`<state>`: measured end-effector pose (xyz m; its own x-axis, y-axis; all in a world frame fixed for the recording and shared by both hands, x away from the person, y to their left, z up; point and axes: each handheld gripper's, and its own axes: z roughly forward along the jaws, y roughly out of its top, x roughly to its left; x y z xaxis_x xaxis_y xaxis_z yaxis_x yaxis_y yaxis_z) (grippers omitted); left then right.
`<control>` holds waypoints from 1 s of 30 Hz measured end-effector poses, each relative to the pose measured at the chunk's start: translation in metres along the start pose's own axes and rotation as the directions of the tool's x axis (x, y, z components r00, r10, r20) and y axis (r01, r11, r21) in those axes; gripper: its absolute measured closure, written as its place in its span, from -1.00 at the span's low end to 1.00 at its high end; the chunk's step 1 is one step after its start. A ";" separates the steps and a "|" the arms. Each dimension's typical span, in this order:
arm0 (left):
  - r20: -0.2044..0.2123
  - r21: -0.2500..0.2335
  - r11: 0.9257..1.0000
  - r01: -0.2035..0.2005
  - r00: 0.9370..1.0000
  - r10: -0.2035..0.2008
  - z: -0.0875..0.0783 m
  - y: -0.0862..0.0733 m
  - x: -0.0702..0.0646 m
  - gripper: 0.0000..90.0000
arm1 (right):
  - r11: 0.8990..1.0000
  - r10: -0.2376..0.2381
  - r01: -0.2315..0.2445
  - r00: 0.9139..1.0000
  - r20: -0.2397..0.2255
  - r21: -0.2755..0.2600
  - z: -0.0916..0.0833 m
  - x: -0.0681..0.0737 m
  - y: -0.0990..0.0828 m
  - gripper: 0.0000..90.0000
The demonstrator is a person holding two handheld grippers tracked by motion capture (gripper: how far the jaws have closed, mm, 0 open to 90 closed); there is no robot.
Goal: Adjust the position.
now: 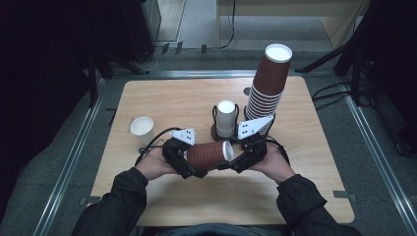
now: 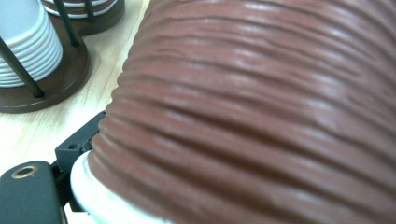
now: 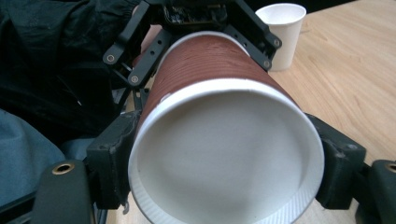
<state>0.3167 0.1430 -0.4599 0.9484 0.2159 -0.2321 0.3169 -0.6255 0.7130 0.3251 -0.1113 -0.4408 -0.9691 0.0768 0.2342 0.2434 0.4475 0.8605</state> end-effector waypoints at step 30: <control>-0.198 0.210 0.978 0.014 0.980 0.029 -0.037 0.008 0.009 -0.83 | 0.983 -0.028 0.003 0.990 0.135 0.183 0.009 -0.009 -0.013 -0.61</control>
<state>0.3274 0.1679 -0.4320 0.9366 0.3422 -0.0755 0.3246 -0.7662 0.5546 0.3301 -0.1101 -0.4583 -0.9721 0.1834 0.1465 0.2290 0.6032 0.7641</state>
